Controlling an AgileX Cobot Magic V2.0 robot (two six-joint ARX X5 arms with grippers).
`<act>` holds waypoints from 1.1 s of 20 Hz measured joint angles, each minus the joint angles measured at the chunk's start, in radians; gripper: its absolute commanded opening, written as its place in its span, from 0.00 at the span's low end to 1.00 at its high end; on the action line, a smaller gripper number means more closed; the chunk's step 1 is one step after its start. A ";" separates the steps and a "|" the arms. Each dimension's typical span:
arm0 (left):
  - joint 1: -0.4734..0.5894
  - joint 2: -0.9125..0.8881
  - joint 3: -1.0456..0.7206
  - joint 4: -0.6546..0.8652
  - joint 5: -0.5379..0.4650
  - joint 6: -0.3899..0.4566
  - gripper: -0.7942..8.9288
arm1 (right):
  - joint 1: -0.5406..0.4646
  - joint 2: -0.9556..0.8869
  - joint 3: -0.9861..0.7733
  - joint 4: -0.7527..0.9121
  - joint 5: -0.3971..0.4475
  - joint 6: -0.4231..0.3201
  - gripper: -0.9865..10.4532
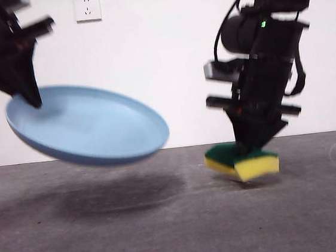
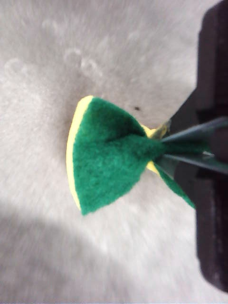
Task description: Pick up the plate,pick up the cloth,clean the plate with the cloth
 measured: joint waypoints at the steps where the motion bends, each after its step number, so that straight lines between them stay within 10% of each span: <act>1: -0.001 0.029 0.000 0.008 0.000 0.000 0.07 | 0.002 -0.030 0.000 -0.009 0.000 0.004 0.07; 22: -0.129 0.265 -0.003 0.302 0.238 -0.175 0.07 | 0.333 -0.065 0.000 -0.043 0.021 0.075 0.07</act>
